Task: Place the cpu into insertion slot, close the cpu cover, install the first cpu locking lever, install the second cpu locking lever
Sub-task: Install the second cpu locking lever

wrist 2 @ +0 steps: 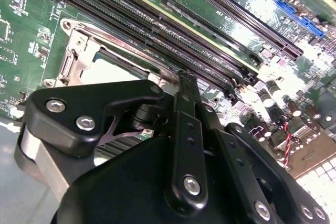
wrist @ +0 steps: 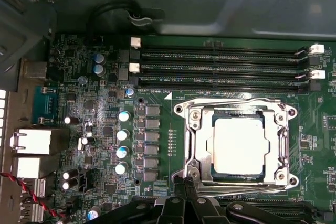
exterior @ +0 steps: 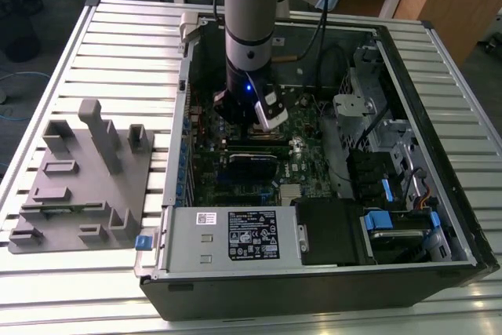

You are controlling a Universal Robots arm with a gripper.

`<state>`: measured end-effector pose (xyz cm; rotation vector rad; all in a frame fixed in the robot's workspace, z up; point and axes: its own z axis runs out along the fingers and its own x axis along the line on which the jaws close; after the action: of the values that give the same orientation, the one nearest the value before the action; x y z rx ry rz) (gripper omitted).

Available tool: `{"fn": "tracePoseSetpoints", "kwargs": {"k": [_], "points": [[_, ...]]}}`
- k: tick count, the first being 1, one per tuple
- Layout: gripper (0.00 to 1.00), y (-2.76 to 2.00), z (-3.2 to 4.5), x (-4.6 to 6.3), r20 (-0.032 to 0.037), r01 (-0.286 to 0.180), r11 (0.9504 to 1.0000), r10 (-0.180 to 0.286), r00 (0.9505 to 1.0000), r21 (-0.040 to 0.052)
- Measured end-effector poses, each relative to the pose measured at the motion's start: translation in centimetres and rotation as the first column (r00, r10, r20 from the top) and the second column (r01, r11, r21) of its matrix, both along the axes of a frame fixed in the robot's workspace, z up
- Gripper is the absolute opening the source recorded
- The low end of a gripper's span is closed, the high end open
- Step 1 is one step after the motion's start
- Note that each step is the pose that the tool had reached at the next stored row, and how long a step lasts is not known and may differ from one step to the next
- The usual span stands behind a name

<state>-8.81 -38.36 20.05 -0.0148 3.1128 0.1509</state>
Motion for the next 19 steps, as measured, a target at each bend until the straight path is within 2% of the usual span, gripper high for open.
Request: {"fn": "tracePoseSetpoints", "kwargs": {"k": [11,19], "points": [[0.11,-0.08,-0.08,0.02,-0.003,0.0,0.9999,0.0,1.0,0.0151],[0.11,-0.22,-0.21,0.01,-0.0033,0.0,0.9998,0.0,1.0,0.0216]]}}
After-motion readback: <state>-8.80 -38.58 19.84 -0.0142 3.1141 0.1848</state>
